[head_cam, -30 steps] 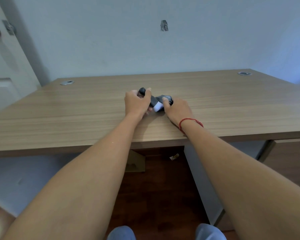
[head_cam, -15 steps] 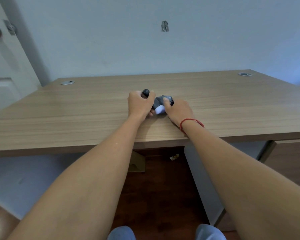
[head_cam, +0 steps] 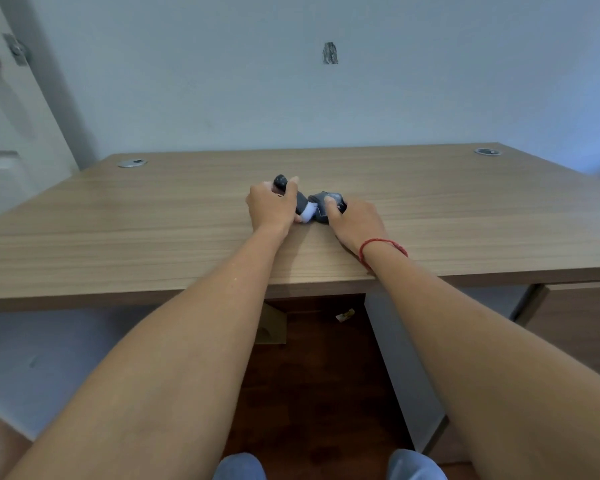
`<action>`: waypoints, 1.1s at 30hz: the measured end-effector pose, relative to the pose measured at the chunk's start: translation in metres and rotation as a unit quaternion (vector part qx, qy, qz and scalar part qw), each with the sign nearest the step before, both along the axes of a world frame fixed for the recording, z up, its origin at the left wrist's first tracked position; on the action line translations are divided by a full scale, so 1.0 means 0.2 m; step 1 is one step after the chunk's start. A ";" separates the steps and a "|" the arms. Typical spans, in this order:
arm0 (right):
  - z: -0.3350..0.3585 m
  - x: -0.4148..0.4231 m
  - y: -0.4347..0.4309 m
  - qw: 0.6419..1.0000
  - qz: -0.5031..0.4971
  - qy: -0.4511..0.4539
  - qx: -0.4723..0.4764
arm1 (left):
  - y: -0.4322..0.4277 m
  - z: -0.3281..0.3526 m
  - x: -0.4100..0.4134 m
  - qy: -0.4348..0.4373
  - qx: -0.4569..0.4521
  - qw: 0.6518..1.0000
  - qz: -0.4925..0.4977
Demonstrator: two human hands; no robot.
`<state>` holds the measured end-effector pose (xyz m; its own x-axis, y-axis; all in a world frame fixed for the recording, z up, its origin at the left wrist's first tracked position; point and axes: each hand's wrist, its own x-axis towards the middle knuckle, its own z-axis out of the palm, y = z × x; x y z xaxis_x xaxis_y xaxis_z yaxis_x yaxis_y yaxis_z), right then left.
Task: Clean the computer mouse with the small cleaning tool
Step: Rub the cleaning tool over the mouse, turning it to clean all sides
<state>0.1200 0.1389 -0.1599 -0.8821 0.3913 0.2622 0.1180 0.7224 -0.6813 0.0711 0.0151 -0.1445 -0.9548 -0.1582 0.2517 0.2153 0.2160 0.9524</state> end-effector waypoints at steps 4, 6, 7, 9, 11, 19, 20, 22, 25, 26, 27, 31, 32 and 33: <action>0.00 0.01 0.00 1.000 0.013 0.004 0.000 | 0.01 0.00 -0.04 0.003 0.019 0.999 0.047; 0.00 0.01 0.00 1.000 0.011 0.005 0.002 | 0.01 0.00 -0.03 -0.001 0.037 0.999 0.037; 0.00 0.01 -0.01 1.000 0.009 0.004 0.002 | 0.01 0.01 -0.03 -0.002 0.040 0.999 0.026; 0.00 0.00 -0.01 1.000 0.003 0.005 0.002 | 0.00 0.01 -0.01 -0.009 0.039 0.999 0.002; 0.00 0.00 0.00 1.000 -0.003 0.003 0.002 | -0.01 0.01 0.00 -0.023 0.042 0.999 -0.025; -0.01 0.00 0.00 1.000 0.010 0.004 0.003 | -0.02 0.01 0.01 0.007 0.092 0.996 -0.007; -0.01 0.00 0.00 1.000 0.011 0.006 0.004 | -0.01 0.01 0.02 0.008 0.090 0.996 -0.015; -0.01 0.00 0.00 1.000 0.009 0.009 0.001 | -0.01 0.01 0.02 -0.002 0.059 0.998 -0.025; 0.00 0.01 -0.01 1.000 0.002 0.007 -0.004 | -0.03 0.01 0.02 -0.017 0.038 0.999 -0.032; 0.00 0.01 -0.01 1.000 0.000 0.008 -0.005 | -0.03 0.01 0.02 -0.014 0.036 0.999 -0.033; 0.00 0.02 -0.01 1.000 -0.002 0.007 -0.005 | -0.02 0.01 0.02 -0.005 0.031 0.999 -0.029; 0.01 0.03 -0.02 1.000 0.002 -0.006 0.016 | -0.02 0.04 0.00 0.070 0.017 0.997 0.028; 0.02 0.03 -0.02 1.000 0.002 -0.009 0.019 | -0.01 0.06 -0.01 0.086 0.008 0.996 0.030; 0.01 0.04 -0.03 1.000 0.002 -0.010 0.018 | 0.00 0.09 -0.01 0.103 -0.007 0.994 0.023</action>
<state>0.1272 0.1338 -0.1569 -0.8885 0.3788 0.2590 0.1282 0.7469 -0.6525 0.0695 0.0143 -0.1271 -0.8742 -0.1965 0.4440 0.3953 0.2431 0.8858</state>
